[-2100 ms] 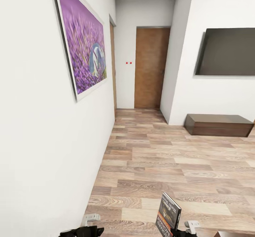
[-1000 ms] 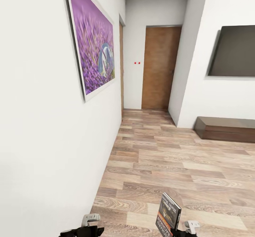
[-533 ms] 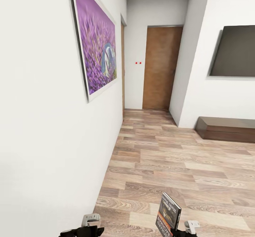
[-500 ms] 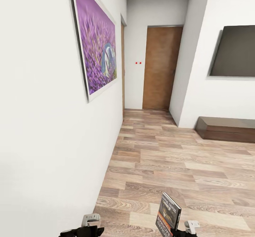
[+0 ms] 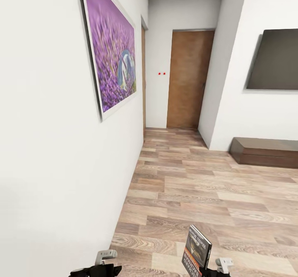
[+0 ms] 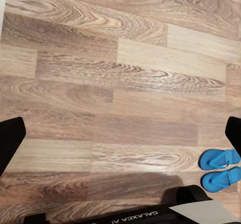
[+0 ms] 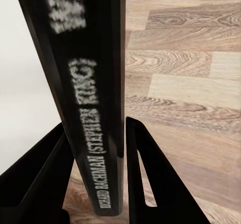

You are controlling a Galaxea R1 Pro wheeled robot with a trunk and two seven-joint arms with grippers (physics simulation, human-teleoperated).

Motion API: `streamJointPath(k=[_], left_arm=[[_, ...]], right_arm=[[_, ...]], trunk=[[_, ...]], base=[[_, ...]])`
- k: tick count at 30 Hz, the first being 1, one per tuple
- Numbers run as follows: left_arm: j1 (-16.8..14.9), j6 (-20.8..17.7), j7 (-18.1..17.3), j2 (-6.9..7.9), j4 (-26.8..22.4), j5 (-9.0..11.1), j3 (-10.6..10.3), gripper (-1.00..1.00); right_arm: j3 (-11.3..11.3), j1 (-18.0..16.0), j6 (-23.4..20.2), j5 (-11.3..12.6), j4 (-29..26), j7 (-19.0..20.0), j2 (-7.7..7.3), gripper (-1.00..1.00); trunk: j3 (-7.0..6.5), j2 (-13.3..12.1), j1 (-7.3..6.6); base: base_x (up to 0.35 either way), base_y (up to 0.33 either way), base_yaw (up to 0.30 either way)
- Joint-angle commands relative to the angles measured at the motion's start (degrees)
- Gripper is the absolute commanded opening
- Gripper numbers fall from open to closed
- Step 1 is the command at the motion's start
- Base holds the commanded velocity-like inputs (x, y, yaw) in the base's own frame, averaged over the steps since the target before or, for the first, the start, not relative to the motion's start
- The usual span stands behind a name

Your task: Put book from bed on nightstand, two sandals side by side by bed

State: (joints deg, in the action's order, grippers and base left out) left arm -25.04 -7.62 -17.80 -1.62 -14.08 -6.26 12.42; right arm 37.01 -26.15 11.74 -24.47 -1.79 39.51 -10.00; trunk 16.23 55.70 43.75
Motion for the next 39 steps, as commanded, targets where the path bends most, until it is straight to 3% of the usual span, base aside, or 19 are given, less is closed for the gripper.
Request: streamJointPath(k=[1,14,39], left_arm=[[0.0,-0.4,-0.3,-0.05,-0.2,-0.6,0.5,1.0],[0.0,-0.4,-0.3,-0.05,-0.2,-0.6,0.5,1.0],[0.0,-0.4,-0.3,-0.14,-0.2,-0.6,0.4,1.0]], right_arm=[[0.4,0.0,0.3,-0.6,0.0,0.1,-0.02,-1.0],[0.4,0.0,0.3,-0.6,0.0,0.1,-0.02,-1.0],[0.4,0.0,0.3,-0.6,0.0,0.1,-0.02,-1.0]], trunk=[[0.07,0.1,0.01],[0.07,0.1,0.01],[0.07,0.1,0.01]], base=[[0.024,0.0,0.0],[0.228,0.0,0.0],[0.1,0.0,0.0]])
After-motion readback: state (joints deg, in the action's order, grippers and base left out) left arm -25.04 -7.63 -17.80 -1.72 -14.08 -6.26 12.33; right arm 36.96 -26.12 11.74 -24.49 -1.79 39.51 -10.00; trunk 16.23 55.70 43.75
